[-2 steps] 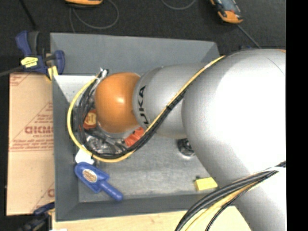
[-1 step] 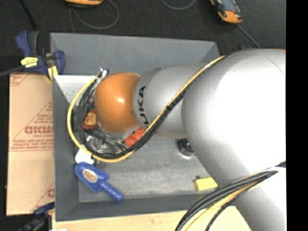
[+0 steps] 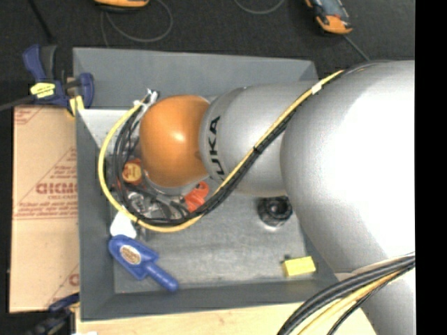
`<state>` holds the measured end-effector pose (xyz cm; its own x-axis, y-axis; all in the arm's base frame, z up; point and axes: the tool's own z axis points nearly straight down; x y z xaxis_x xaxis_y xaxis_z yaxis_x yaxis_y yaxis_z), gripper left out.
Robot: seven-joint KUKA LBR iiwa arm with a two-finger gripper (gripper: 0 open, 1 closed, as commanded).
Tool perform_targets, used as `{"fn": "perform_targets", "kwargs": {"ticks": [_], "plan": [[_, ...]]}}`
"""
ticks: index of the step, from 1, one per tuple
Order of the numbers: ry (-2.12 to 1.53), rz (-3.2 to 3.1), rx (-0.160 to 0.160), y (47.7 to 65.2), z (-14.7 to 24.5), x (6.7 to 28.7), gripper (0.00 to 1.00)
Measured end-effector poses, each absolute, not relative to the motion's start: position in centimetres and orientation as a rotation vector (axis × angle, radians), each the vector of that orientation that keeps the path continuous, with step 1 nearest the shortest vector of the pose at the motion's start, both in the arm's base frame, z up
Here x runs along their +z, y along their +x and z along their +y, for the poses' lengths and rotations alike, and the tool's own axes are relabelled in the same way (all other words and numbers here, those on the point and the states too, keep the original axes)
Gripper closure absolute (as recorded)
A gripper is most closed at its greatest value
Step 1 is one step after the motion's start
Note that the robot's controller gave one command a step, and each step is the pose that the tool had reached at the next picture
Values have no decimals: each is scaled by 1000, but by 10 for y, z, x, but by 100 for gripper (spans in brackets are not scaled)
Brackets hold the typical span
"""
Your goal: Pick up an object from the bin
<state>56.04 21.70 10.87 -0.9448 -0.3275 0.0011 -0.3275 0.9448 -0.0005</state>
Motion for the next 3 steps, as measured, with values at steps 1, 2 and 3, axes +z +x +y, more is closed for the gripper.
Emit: {"fn": "perform_targets", "kwargs": {"ticks": [1,2,3], "plan": [[523,-3102,-1,591,220,139,100],[484,-3109,-3,586,236,177,0],[483,-3109,-3,585,236,176,0]]}}
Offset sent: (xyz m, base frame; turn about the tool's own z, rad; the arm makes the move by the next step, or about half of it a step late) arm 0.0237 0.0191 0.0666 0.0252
